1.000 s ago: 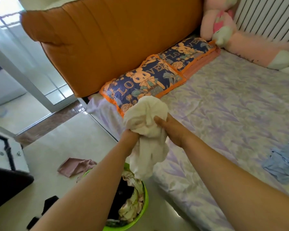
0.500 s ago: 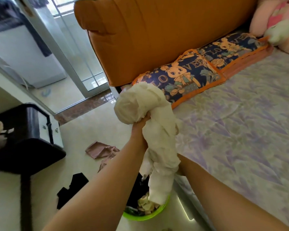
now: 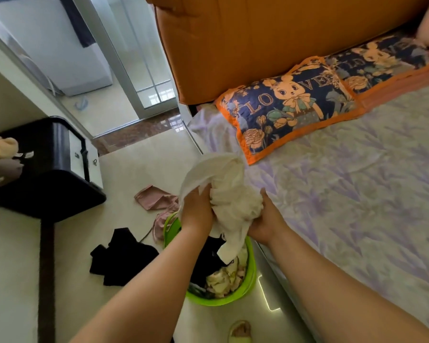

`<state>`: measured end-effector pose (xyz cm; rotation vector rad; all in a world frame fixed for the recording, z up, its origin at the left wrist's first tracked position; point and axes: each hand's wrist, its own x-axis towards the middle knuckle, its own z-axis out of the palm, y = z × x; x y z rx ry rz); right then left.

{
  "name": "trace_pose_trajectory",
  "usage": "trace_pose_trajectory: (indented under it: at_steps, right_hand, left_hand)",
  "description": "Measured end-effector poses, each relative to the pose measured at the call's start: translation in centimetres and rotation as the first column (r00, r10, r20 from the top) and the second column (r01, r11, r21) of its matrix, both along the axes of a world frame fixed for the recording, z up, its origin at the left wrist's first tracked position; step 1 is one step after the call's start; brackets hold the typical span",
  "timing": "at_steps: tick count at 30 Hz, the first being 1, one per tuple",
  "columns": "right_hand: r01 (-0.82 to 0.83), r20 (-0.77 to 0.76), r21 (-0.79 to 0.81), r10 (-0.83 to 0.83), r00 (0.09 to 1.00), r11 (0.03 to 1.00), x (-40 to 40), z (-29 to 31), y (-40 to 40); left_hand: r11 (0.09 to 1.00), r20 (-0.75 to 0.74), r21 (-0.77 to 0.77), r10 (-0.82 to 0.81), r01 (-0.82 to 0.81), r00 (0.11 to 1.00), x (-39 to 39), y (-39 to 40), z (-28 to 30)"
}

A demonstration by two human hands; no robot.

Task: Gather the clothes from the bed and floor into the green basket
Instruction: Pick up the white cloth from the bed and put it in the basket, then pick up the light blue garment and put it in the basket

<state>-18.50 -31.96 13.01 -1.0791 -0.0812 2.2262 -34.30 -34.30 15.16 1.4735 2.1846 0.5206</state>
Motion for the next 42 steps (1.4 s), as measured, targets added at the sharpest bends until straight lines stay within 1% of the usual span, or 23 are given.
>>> trace_pose_trajectory:
  at_steps: [1,2,3,4,5,7,8,9,10,11,12,14,15,17,19,22,25,29,32,35,37,39,42]
  right_hand:
    - [-0.053,-0.032,0.009,0.053,0.998,0.999,-0.4,0.2,-0.1]
    - [-0.086,-0.017,0.045,0.087,0.996,0.995,-0.7,-0.3,0.1]
    - [-0.157,0.052,0.099,0.153,0.987,0.983,-1.3,-0.8,0.1]
    - [-0.22,0.193,0.153,0.19,0.963,0.963,-1.7,-1.2,0.0]
    - [-0.282,0.346,0.165,0.213,0.914,0.945,-2.2,-1.8,-0.2]
    - [-0.444,0.612,0.177,0.255,0.749,0.879,-3.6,-2.7,-0.7]
    - [-0.523,0.703,0.153,0.279,0.654,0.839,-4.2,-3.3,-0.9]
    - [-0.578,0.762,0.124,0.296,0.576,0.806,-4.7,-3.7,-1.2]
    - [-0.606,0.796,0.1,0.302,0.524,0.789,-5.1,-4.0,-1.5]
    - [-0.621,0.814,0.1,0.295,0.501,0.777,-5.4,-4.3,-1.8]
    - [-0.632,0.821,0.101,0.295,0.489,0.768,-5.7,-4.6,-1.9]
    - [-0.64,0.826,0.066,0.317,0.465,0.766,-6.2,-5.8,-2.2]
    - [-0.633,0.819,0.032,0.343,0.46,0.773,-6.2,-6.7,-2.4]
    - [-0.593,0.795,-0.074,0.407,0.45,0.802,-5.9,-8.0,-2.7]
    - [-0.566,0.766,-0.164,0.466,0.443,0.808,-5.1,-9.2,-3.3]
    - [-0.577,0.769,-0.222,0.505,0.392,0.786,-3.5,-10.4,-4.0]
    - [-0.539,0.795,-0.206,0.461,0.395,0.817,-2.2,-11.3,-4.1]
    - [-0.503,0.787,-0.161,0.418,0.454,0.849,-0.3,-10.9,-3.5]
    - [-0.494,0.786,-0.118,0.385,0.484,0.862,1.7,-10.0,-2.9]
    - [-0.44,0.77,-0.086,0.341,0.54,0.894,3.8,-9.5,-2.9]
    - [-0.41,0.764,-0.07,0.313,0.564,0.91,6.1,-9.1,-2.8]
    - [-0.377,0.758,-0.065,0.291,0.584,0.924,9.0,-8.6,-3.0]
    - [-0.308,0.757,-0.037,0.228,0.612,0.951,13.7,-7.5,-3.2]
  left_hand:
    - [0.991,-0.065,-0.034,-0.135,0.133,0.989,0.0,-0.5,-0.2]
    - [0.96,-0.17,-0.063,-0.28,0.273,0.945,0.0,-0.6,-0.4]
    - [0.932,-0.191,-0.097,-0.362,0.35,0.912,-0.3,-1.1,-1.1]
    - [0.916,-0.191,-0.147,-0.397,0.374,0.898,-0.3,-1.4,-1.6]
    - [0.894,-0.152,-0.236,-0.421,0.381,0.894,-0.5,-1.8,-2.3]
    - [0.82,-0.282,-0.414,-0.528,0.395,0.801,-0.8,-3.1,-3.2]
    - [0.786,-0.328,-0.473,-0.576,0.397,0.749,-1.0,-3.8,-3.8]
    - [0.753,-0.394,-0.511,-0.634,0.414,0.665,-1.3,-4.4,-4.8]
    - [0.739,-0.413,-0.541,-0.65,0.402,0.638,-1.4,-4.6,-5.5]
    - [0.74,-0.415,-0.562,-0.639,0.369,0.648,-1.5,-4.7,-5.9]
    - [0.748,-0.402,-0.582,-0.606,0.319,0.686,-1.6,-4.7,-6.1]
    - [0.75,-0.352,-0.599,-0.563,0.283,0.747,-1.9,-4.9,-6.8]
    - [0.72,-0.302,-0.634,-0.567,0.282,0.766,-2.1,-5.3,-7.2]
    - [0.631,-0.201,-0.719,-0.591,0.292,0.781,-2.3,-6.0,-7.5]
    - [0.557,-0.128,-0.784,-0.577,0.275,0.807,-2.3,-6.8,-8.5]
    - [0.508,-0.111,-0.816,-0.605,0.275,0.788,-2.0,-7.7,-9.2]
    - [0.508,-0.128,-0.814,-0.629,0.281,0.766,-1.4,-7.9,-9.6]
    - [0.527,-0.133,-0.783,-0.661,0.33,0.739,0.5,-6.8,-9.0]
    - [0.549,-0.17,-0.754,-0.693,0.361,0.7,3.0,-5.4,-8.2]
    - [0.539,-0.156,-0.742,-0.717,0.399,0.679,6.3,-4.1,-7.7]
    - [0.514,-0.153,-0.742,-0.755,0.43,0.638,9.3,-3.2,-7.4]
    - [0.483,-0.164,-0.74,-0.805,0.469,0.57,12.6,-2.5,-7.2]
    - [0.476,-0.18,-0.711,-0.835,0.518,0.52,17.9,-1.6,-7.3]
